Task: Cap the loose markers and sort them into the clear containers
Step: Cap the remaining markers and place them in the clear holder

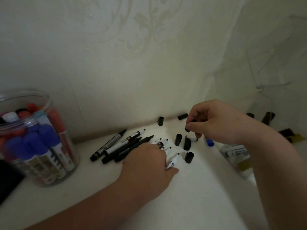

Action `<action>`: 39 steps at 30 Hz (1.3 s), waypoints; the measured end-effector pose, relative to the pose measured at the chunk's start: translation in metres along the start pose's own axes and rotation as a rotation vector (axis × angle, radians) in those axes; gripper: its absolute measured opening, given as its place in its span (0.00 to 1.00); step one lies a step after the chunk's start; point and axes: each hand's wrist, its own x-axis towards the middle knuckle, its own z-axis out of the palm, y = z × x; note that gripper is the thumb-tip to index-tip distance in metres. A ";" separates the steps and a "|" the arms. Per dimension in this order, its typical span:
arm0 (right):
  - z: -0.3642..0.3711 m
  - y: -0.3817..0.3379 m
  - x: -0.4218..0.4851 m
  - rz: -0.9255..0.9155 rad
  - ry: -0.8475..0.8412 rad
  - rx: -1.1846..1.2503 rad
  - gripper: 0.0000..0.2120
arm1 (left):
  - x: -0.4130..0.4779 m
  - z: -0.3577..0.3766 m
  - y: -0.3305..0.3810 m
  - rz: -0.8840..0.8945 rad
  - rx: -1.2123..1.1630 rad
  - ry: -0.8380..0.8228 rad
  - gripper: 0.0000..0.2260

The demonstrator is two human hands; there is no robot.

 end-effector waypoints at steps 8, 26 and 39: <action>0.015 0.014 -0.015 -0.026 0.107 0.190 0.04 | 0.006 -0.027 -0.019 -0.136 -0.193 0.073 0.16; 0.098 0.035 -0.052 -0.363 -0.034 -0.086 0.17 | -0.008 -0.040 -0.045 -0.169 0.011 -0.290 0.14; 0.099 0.038 -0.054 -0.318 0.027 -0.020 0.12 | -0.009 -0.039 -0.039 -0.352 -0.533 -0.132 0.08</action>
